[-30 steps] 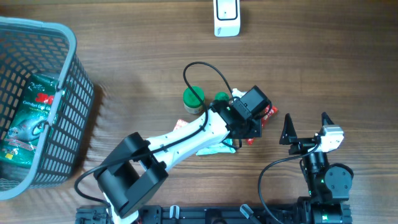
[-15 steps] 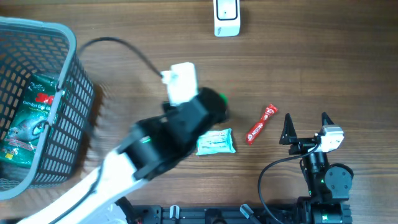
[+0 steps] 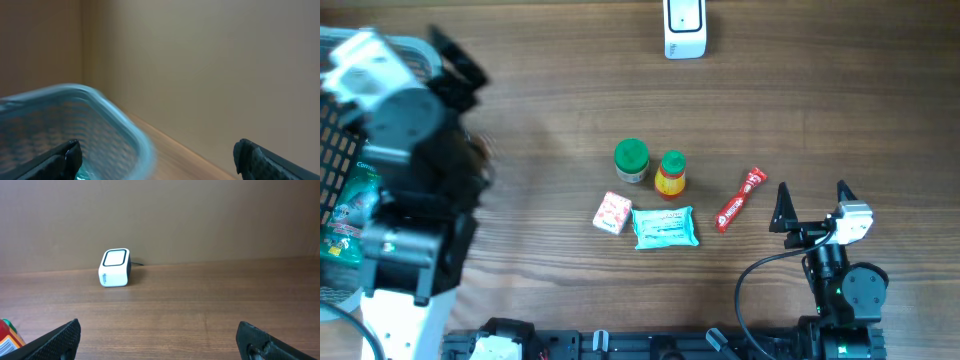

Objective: Scan the item barcode
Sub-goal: 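Return left gripper to basket and grasp the green 3M gloves pack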

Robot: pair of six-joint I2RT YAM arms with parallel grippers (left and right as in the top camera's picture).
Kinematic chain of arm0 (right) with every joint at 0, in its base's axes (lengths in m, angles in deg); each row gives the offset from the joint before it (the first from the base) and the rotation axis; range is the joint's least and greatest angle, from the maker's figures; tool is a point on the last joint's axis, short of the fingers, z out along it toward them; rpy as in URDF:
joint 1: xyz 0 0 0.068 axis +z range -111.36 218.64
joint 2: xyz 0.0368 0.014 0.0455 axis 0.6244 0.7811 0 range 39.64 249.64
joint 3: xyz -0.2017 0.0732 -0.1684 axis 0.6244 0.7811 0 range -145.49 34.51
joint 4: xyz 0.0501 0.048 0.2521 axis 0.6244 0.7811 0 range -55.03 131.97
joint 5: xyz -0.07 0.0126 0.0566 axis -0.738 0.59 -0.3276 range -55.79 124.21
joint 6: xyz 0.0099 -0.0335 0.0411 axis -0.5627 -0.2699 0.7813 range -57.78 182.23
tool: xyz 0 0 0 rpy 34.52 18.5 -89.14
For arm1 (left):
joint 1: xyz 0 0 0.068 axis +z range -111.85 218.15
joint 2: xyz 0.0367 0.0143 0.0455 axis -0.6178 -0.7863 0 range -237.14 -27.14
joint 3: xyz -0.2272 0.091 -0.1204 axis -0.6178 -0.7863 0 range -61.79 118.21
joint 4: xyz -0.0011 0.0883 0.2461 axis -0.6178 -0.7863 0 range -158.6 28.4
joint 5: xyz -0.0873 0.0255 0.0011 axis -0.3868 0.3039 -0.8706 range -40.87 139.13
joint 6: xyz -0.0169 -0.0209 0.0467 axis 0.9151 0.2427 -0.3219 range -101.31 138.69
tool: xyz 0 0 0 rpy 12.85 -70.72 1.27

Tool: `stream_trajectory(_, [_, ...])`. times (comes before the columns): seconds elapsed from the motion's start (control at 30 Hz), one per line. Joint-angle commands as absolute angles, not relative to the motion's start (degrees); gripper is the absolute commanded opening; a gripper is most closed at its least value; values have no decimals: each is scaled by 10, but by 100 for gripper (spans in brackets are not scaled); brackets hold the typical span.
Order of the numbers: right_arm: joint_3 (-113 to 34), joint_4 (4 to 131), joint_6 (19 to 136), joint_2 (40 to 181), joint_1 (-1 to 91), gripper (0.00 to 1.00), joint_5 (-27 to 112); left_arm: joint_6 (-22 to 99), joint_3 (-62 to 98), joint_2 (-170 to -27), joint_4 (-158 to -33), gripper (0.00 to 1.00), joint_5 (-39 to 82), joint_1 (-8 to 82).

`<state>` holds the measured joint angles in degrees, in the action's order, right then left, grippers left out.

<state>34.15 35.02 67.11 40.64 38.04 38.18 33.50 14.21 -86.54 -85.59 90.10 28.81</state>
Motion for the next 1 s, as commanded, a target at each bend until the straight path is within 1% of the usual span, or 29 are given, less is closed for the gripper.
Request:
stream_trajectory(0.0, [342, 349, 668, 404, 379, 100, 377, 328, 144, -872, -857, 100, 886, 424])
stream_trajectory(0.03, [342, 349, 668, 404, 379, 100, 376, 329, 144, -877, -864, 100, 861, 456])
stream_trajectory(0.07, [342, 349, 668, 404, 379, 100, 377, 345, 144, -890, -883, 100, 812, 505])
stream_trajectory(0.1, [342, 349, 668, 404, 379, 100, 377, 365, 144, -898, -897, 100, 789, 529])
stream_trajectory(0.17, [342, 349, 668, 404, 379, 100, 377, 482, 144, -930, -952, 100, 725, 617])
stream_trajectory(0.23, [342, 349, 668, 404, 379, 100, 377, 632, 144, -971, -1001, 100, 651, 692])
stream_trajectory(0.37, [342, 349, 668, 404, 379, 100, 377, 869, 144, -1054, -1068, 100, 527, 790])
stream_trajectory(0.4, [342, 349, 668, 404, 379, 100, 377, 912, 144, -1079, -1076, 100, 487, 813])
stream_trajectory(0.47, [342, 349, 668, 404, 379, 100, 377, 951, 144, -1113, -1079, 100, 445, 833])
stream_trajectory(0.5, [342, 349, 668, 404, 379, 100, 377, 960, 144, -1127, -1083, 100, 442, 836])
stream_trajectory(0.67, [342, 349, 668, 404, 379, 100, 377, 964, 143, -1204, -1092, 100, 454, 834])
stream_trajectory(0.83, [342, 349, 668, 404, 379, 100, 377, 1021, 143, -1285, -1101, 100, 458, 834])
stream_trajectory(0.97, [342, 349, 668, 404, 379, 100, 377, 1032, 143, -1327, -1098, 100, 462, 833])
